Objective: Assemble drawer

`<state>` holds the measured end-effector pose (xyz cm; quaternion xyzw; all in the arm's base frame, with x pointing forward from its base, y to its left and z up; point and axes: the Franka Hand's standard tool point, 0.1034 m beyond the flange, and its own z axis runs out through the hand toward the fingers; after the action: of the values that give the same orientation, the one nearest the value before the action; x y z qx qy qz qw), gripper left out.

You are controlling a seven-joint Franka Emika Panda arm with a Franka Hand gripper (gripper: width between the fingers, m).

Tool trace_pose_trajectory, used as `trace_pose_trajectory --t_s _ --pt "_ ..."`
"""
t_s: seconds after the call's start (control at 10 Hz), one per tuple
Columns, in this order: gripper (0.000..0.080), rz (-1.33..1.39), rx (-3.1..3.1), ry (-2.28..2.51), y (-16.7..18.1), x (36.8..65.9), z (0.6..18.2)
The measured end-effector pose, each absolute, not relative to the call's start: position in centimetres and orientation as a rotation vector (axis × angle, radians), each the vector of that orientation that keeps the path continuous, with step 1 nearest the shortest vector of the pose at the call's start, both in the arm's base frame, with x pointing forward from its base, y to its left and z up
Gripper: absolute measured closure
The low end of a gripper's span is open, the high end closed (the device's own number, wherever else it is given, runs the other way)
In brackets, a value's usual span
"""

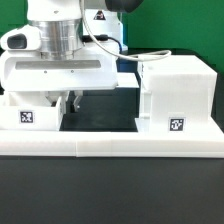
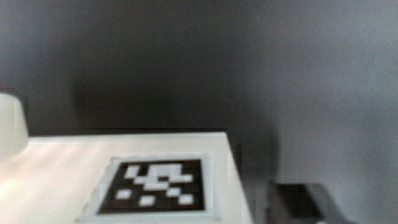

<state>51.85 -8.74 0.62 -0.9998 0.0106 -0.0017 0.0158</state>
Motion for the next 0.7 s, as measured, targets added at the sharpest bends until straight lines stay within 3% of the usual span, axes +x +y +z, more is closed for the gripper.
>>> trace_pose_trajectory --t_s 0.1,0.2,0.7 --pt "0.0713 -0.005 -3.110 0.033 -8.74 51.85 0.62" --pt "0.0759 -0.006 -3.110 0.033 -8.74 51.88 0.63" --pt "0.0759 -0.006 -3.110 0.033 -8.74 51.88 0.63"
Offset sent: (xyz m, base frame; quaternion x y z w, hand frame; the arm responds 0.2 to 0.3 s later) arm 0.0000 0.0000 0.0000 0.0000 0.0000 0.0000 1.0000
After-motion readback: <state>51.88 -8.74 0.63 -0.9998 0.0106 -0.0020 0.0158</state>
